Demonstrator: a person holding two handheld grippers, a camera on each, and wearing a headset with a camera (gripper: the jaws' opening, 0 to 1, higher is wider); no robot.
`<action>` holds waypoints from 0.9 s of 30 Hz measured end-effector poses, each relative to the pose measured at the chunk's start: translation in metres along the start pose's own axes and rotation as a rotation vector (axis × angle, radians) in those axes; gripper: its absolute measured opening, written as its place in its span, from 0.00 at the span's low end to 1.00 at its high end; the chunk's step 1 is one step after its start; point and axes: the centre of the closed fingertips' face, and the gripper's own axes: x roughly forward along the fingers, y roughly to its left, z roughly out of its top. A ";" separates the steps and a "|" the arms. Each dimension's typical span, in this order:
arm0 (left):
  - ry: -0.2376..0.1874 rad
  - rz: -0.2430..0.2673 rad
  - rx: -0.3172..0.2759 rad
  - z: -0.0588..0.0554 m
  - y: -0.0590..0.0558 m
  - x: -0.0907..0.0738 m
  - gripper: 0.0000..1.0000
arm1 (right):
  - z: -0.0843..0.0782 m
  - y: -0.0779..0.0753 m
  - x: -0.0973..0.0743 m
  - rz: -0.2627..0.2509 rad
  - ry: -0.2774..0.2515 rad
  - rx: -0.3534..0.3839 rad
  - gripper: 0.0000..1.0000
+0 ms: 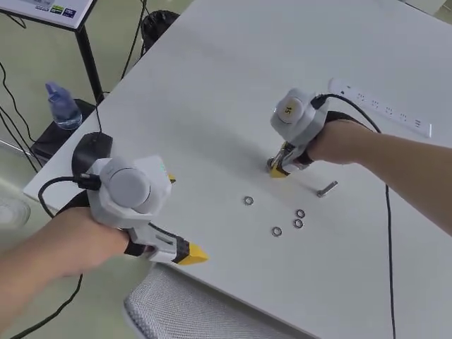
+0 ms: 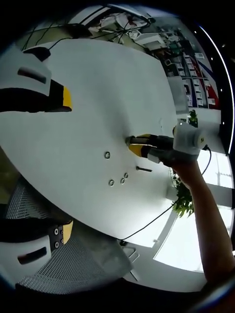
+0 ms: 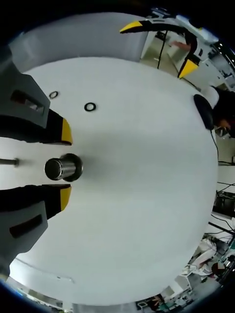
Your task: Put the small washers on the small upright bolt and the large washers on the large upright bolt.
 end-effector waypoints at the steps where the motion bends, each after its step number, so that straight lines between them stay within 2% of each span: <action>1: 0.001 0.000 0.002 0.000 0.000 0.000 0.89 | 0.001 0.000 -0.001 -0.003 -0.002 -0.004 0.33; 11: 0.000 -0.002 0.006 0.001 0.000 0.000 0.89 | 0.001 -0.003 -0.009 -0.004 -0.016 0.002 0.32; 20: 0.001 -0.013 0.013 0.002 -0.006 0.000 0.89 | 0.005 0.003 -0.027 -0.018 -0.043 0.016 0.31; 22: 0.002 -0.012 0.020 0.003 -0.005 0.001 0.89 | 0.004 0.005 -0.026 -0.017 -0.049 0.014 0.31; 24: -0.001 -0.014 0.024 0.007 -0.006 -0.001 0.89 | 0.006 0.001 -0.028 -0.040 -0.059 -0.015 0.30; 27: -0.005 -0.012 0.036 0.012 -0.005 -0.003 0.89 | 0.010 0.003 -0.038 -0.034 -0.081 0.017 0.30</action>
